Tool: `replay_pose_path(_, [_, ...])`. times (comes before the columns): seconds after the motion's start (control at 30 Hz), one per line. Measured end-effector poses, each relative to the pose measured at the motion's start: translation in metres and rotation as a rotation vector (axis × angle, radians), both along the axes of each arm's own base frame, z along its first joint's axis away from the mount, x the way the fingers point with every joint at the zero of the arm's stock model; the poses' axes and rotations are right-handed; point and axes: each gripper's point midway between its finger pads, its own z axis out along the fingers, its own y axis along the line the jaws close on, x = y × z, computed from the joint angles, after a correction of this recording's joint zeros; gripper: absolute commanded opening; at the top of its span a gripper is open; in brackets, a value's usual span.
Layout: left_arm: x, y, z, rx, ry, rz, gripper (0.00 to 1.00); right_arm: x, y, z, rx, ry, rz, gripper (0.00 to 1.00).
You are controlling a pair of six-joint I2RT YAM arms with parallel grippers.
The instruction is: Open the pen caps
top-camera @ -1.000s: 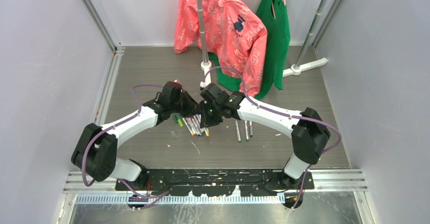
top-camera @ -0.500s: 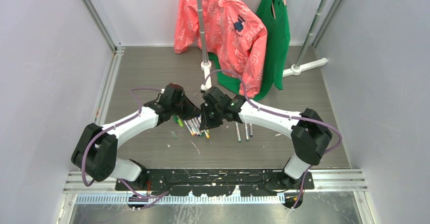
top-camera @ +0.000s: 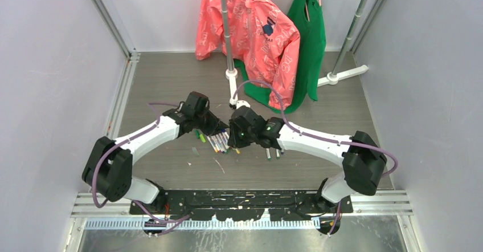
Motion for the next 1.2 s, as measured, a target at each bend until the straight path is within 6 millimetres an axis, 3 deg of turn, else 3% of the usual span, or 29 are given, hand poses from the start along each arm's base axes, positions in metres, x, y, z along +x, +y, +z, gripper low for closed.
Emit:
replay_pose_path(0.13, [0.003, 0.0, -0.007, 0.008, 0.023, 0.012, 0.0, -0.006, -0.006, -0.005, 0.006, 0.0, -0.004, 0.01])
replay_pose_path(0.33, [0.055, 0.026, 0.012, 0.024, -0.137, 0.098, 0.0, -0.045, -0.057, -0.041, -0.073, 0.168, -0.058, 0.01])
replay_pose_path(0.43, [0.063, 0.022, 0.022, 0.042, -0.217, 0.035, 0.0, -0.046, -0.066, -0.034, -0.034, 0.202, -0.097, 0.01])
replay_pose_path(0.53, [0.063, 0.021, 0.028, 0.081, -0.256, -0.029, 0.0, -0.033, -0.073, -0.015, 0.02, 0.174, -0.142, 0.01])
replay_pose_path(0.63, [0.053, 0.031, 0.021, 0.147, -0.236, -0.055, 0.0, -0.013, -0.082, -0.002, 0.02, 0.144, -0.186, 0.01])
replay_pose_path(0.73, [0.031, 0.051, 0.009, 0.229, -0.19, -0.049, 0.0, 0.005, -0.086, -0.004, -0.035, 0.121, -0.212, 0.01])
replay_pose_path(1.0, [-0.04, 0.102, -0.039, 0.414, -0.009, -0.022, 0.04, 0.019, -0.099, -0.058, -0.248, 0.153, -0.229, 0.02])
replay_pose_path(1.2, [-0.056, 0.114, -0.051, 0.47, 0.06, -0.006, 0.07, 0.027, -0.109, -0.078, -0.35, 0.156, -0.247, 0.1])
